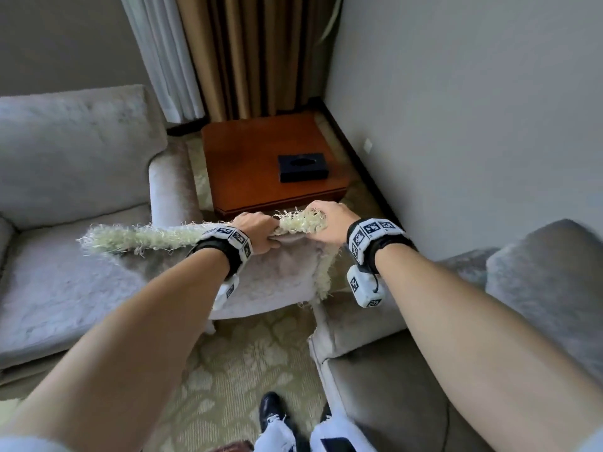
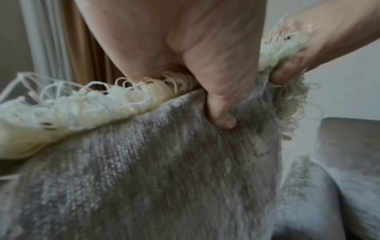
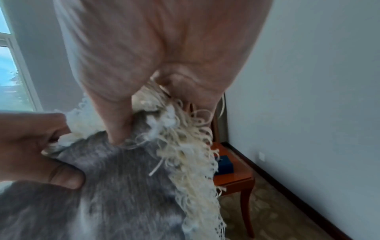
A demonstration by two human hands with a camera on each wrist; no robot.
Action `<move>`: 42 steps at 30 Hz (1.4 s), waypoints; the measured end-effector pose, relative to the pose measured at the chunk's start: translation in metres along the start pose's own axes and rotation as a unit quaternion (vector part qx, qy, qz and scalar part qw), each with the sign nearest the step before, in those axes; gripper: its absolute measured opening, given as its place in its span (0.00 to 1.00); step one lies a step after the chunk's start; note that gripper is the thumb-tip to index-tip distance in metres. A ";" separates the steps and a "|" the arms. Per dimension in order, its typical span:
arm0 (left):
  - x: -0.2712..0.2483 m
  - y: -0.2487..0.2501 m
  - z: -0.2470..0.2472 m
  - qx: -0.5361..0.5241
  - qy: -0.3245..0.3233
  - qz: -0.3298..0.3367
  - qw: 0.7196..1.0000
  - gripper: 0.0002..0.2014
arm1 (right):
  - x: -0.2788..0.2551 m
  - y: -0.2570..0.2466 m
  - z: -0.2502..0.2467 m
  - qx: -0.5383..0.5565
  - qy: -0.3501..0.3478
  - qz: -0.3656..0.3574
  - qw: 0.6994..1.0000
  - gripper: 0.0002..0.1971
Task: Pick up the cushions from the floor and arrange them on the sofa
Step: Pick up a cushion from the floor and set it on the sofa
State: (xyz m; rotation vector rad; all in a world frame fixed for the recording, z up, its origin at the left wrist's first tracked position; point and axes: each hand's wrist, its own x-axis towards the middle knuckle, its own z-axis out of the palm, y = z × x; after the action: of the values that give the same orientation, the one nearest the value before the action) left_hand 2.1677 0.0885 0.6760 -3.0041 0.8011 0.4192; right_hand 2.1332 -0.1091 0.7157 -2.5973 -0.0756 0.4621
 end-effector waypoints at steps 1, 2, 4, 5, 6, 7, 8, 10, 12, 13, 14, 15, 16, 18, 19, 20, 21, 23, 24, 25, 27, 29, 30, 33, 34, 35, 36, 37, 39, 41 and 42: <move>0.003 0.013 -0.007 0.006 0.003 0.015 1.000 0.12 | -0.010 0.004 -0.009 -0.009 0.008 0.010 1.000 0.24; 0.006 0.025 -0.016 0.011 0.008 0.029 0.999 0.13 | -0.020 0.008 -0.017 -0.028 0.016 0.016 0.999 0.26; 0.011 0.050 -0.036 0.021 0.025 0.059 0.998 0.13 | -0.040 0.014 -0.033 -0.076 0.033 0.022 0.996 0.26; 0.015 0.063 -0.049 0.025 0.039 0.074 0.996 0.14 | -0.050 0.017 -0.042 -0.097 0.051 0.017 0.994 0.23; 0.018 0.077 -0.061 0.027 0.051 0.087 0.995 0.14 | -0.058 0.021 -0.049 -0.119 0.071 0.014 0.990 0.20; 0.020 0.091 -0.073 0.027 0.060 0.099 0.993 0.16 | -0.065 0.024 -0.057 -0.141 0.095 0.011 0.985 0.19; 0.021 0.106 -0.083 0.026 0.070 0.112 0.991 0.17 | -0.074 0.028 -0.065 -0.159 0.119 0.012 0.980 0.20; 0.023 0.136 -0.097 0.026 0.083 0.133 0.987 0.18 | -0.090 0.040 -0.080 -0.188 0.159 0.029 0.969 0.22; 0.024 0.169 -0.101 0.019 0.085 0.147 0.985 0.18 | -0.113 0.058 -0.093 -0.206 0.172 0.062 0.961 0.18; 0.025 0.187 -0.101 0.015 0.082 0.154 0.985 0.19 | -0.126 0.070 -0.098 -0.209 0.178 0.078 0.958 0.14; 0.024 0.206 -0.100 0.010 0.082 0.164 0.983 0.20 | -0.141 0.082 -0.101 -0.206 0.180 0.094 0.957 0.10; 0.024 0.229 -0.099 0.005 0.080 0.175 0.981 0.20 | -0.160 0.099 -0.104 -0.193 0.187 0.112 0.957 0.07; 0.023 0.241 -0.098 -0.005 0.079 0.180 0.980 0.21 | -0.171 0.107 -0.105 -0.175 0.193 0.120 0.958 0.05; 0.020 0.284 -0.096 -0.033 0.076 0.208 0.975 0.20 | -0.209 0.135 -0.106 -0.140 0.215 0.146 0.956 0.04; 0.018 0.305 -0.095 -0.048 0.074 0.225 0.970 0.19 | -0.227 0.149 -0.107 -0.124 0.230 0.160 0.952 0.04; 0.017 0.327 -0.095 -0.059 0.071 0.246 0.965 0.19 | -0.245 0.163 -0.107 -0.106 0.248 0.174 0.947 0.04; 0.016 0.349 -0.095 -0.065 0.071 0.271 0.958 0.18 | -0.265 0.177 -0.107 -0.089 0.266 0.191 0.941 0.04; 0.012 0.390 -0.096 -0.064 0.076 0.309 0.946 0.18 | -0.297 0.204 -0.103 -0.059 0.299 0.225 0.925 0.05; 0.010 0.409 -0.095 -0.059 0.084 0.324 0.941 0.19 | -0.311 0.217 -0.100 -0.041 0.313 0.241 0.918 0.06; 0.010 0.427 -0.093 -0.054 0.092 0.337 0.936 0.21 | -0.324 0.229 -0.097 -0.023 0.322 0.256 0.911 0.08; 0.009 0.456 -0.084 -0.057 0.102 0.350 0.929 0.29 | -0.350 0.254 -0.089 0.014 0.339 0.278 0.899 0.09; 0.011 0.475 -0.070 -0.051 0.080 0.351 0.931 0.39 | -0.375 0.274 -0.080 0.058 0.355 0.302 0.883 0.10; 0.015 0.483 -0.061 -0.040 0.058 0.358 0.931 0.42 | -0.387 0.284 -0.077 0.072 0.360 0.314 0.876 0.13; 0.023 0.510 -0.038 -0.016 0.006 0.389 0.921 0.39 | -0.411 0.299 -0.069 0.085 0.353 0.326 0.873 0.16; 0.025 0.521 -0.033 -0.010 -0.001 0.400 0.916 0.38 | -0.415 0.301 -0.068 0.079 0.344 0.330 0.875 0.14; 0.026 0.530 -0.028 -0.003 -0.001 0.407 0.913 0.37 | -0.418 0.303 -0.066 0.074 0.335 0.336 0.877 0.13; 0.028 0.538 -0.023 0.003 0.004 0.412 0.911 0.37 | -0.420 0.307 -0.063 0.076 0.331 0.343 0.876 0.13; 0.030 0.545 -0.018 0.007 0.009 0.415 0.910 0.36 | -0.421 0.310 -0.061 0.080 0.323 0.352 0.875 0.14; 0.038 0.555 -0.012 0.015 -0.003 0.428 0.904 0.34 | -0.425 0.318 -0.056 0.087 0.306 0.372 0.872 0.17; 0.050 0.563 -0.005 0.032 -0.048 0.445 0.894 0.35 | -0.429 0.325 -0.054 0.095 0.279 0.401 0.867 0.17; 0.056 0.567 -0.001 0.043 -0.070 0.453 0.888 0.35 | -0.431 0.329 -0.054 0.099 0.267 0.416 0.864 0.17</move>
State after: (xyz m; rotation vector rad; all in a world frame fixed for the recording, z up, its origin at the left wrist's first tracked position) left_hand 1.9371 -0.4323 0.6989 -2.2755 2.0925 0.5506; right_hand 1.7356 -0.4811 0.7347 -2.3345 1.2433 -0.0054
